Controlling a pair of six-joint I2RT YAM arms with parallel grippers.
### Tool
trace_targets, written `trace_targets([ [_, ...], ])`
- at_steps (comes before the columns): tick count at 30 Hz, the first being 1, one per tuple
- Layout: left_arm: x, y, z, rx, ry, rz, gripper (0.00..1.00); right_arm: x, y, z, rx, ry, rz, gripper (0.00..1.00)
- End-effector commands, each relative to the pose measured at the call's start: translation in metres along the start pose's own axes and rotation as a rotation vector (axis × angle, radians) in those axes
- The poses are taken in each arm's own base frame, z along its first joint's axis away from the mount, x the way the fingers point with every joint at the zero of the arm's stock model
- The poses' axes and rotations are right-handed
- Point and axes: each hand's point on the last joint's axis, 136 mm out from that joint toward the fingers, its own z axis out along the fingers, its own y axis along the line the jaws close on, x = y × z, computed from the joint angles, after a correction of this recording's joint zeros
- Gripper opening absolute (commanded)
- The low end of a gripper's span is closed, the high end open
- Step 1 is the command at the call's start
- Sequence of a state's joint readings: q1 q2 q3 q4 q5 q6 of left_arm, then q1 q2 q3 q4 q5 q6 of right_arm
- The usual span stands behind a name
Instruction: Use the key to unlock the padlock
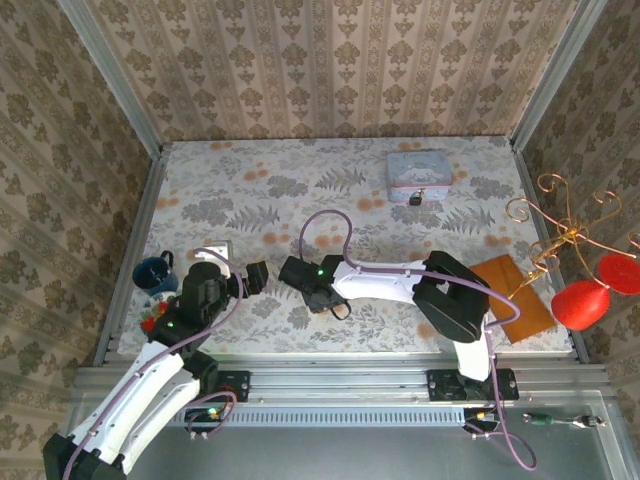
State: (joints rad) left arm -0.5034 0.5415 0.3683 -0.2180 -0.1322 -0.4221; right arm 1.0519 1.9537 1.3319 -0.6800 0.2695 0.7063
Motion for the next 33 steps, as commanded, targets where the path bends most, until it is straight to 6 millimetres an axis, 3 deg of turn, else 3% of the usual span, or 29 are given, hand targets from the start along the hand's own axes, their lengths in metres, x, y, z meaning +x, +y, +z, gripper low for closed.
trace_targets([
  [1, 0.002, 0.003, 0.000, -0.014, 0.002, 0.016, 1.00, 0.002, 0.002, 0.004, 0.023, 0.018, -0.032, 0.39],
  [10, 0.003, 0.003, 0.001, -0.016, 0.007, 0.019, 1.00, -0.001, 0.005, 0.015, 0.035, 0.025, -0.051, 0.36],
  [17, 0.004, 0.005, 0.002, -0.026, 0.011, 0.020, 1.00, -0.002, -0.001, 0.018, 0.049, 0.021, -0.032, 0.15],
  [22, 0.004, 0.003, 0.004, -0.018, 0.015, 0.021, 1.00, -0.006, -0.011, 0.003, 0.041, -0.033, 0.018, 0.05],
  [28, 0.007, -0.005, 0.008, 0.028, 0.022, 0.033, 1.00, -0.021, -0.029, -0.037, -0.025, -0.161, 0.171, 0.00],
  [33, 0.011, -0.044, 0.014, 0.236, 0.033, 0.067, 1.00, -0.031, -0.034, -0.059, -0.154, -0.227, 0.321, 0.00],
])
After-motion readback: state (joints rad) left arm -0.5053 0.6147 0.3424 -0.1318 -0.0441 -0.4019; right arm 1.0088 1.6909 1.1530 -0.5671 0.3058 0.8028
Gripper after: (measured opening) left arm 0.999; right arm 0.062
